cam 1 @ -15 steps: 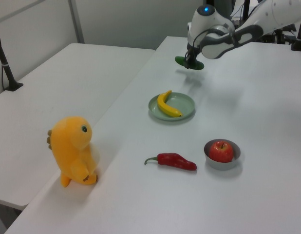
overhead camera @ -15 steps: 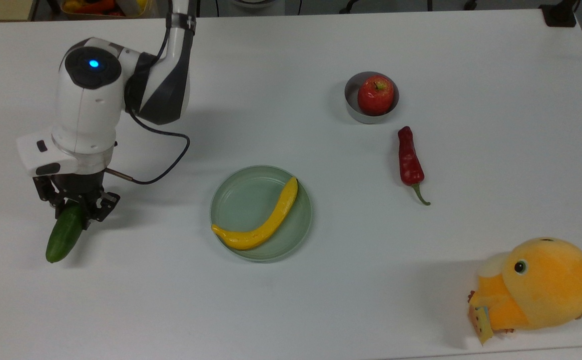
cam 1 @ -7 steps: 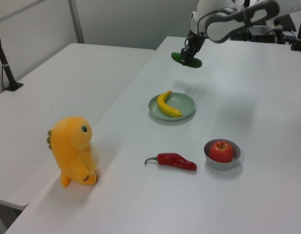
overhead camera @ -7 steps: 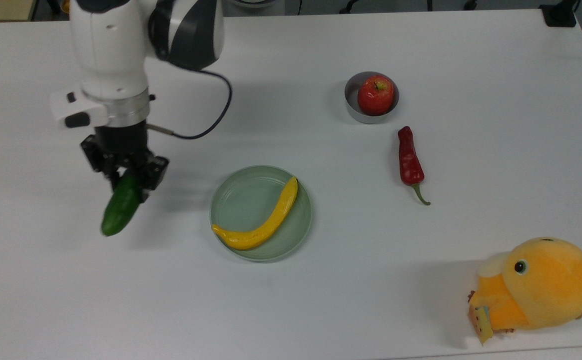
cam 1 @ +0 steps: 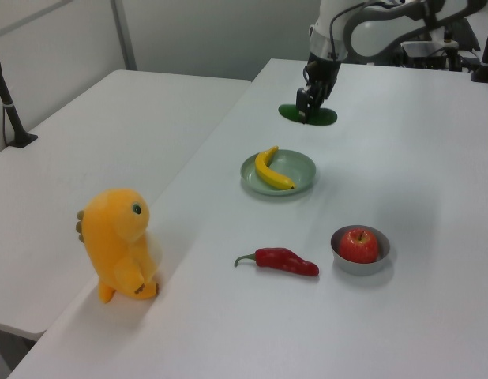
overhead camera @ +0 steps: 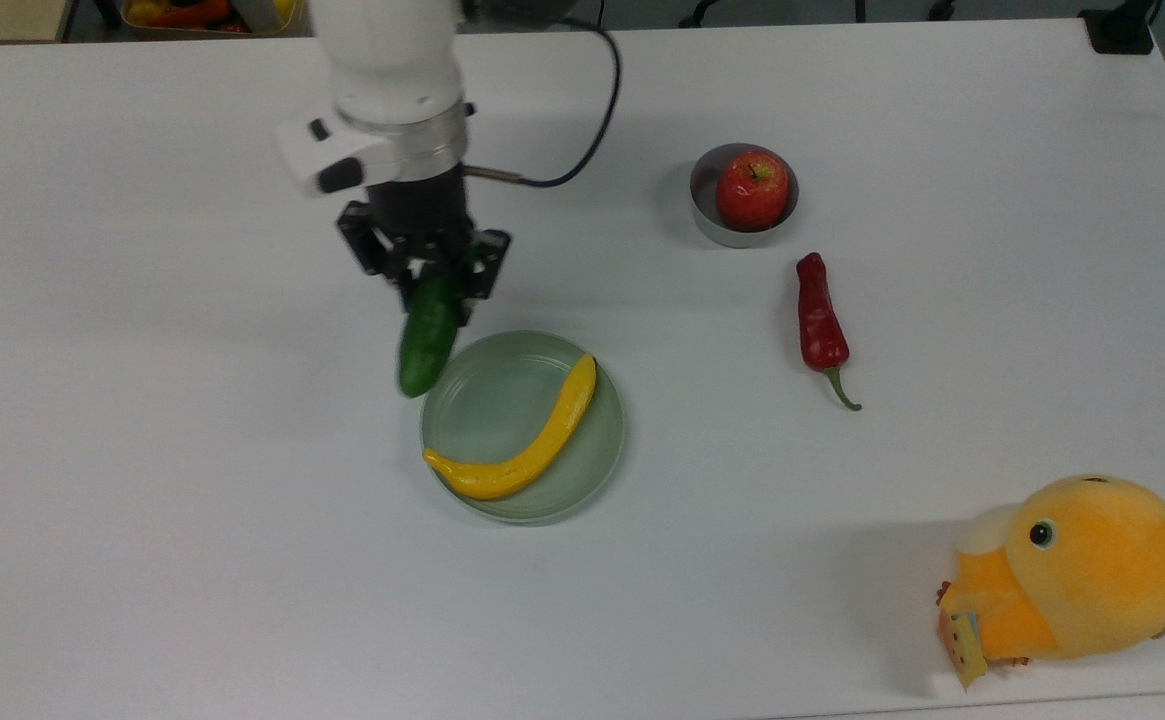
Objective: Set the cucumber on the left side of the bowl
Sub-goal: 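Carry the cucumber past the plate toward the apple bowl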
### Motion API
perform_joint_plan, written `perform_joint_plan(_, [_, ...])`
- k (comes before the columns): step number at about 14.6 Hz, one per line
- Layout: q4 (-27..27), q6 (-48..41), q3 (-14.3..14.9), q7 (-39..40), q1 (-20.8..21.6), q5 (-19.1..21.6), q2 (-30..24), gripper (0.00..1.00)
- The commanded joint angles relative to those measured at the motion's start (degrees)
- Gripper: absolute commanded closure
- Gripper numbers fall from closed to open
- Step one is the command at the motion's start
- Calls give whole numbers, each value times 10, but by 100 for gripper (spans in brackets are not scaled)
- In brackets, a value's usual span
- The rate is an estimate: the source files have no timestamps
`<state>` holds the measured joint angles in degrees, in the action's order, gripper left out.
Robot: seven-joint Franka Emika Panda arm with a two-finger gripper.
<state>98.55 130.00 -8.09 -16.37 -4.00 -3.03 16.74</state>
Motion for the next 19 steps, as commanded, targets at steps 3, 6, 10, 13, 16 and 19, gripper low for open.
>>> perform_joint_plan(3, [98,-17,-88,-83,27,12,-93,88])
perform_joint_plan(6, [96,-49,-149,-127,25,13,-98,88])
perform_joint_plan(10, [95,-79,-222,-148,27,13,-99,88])
perform_joint_plan(13, [114,-71,-246,-152,53,13,-76,88])
perform_joint_plan(16, [112,-44,-246,-151,74,12,-57,88])
perform_joint_plan(19, [109,-40,-246,-151,93,1,-36,86])
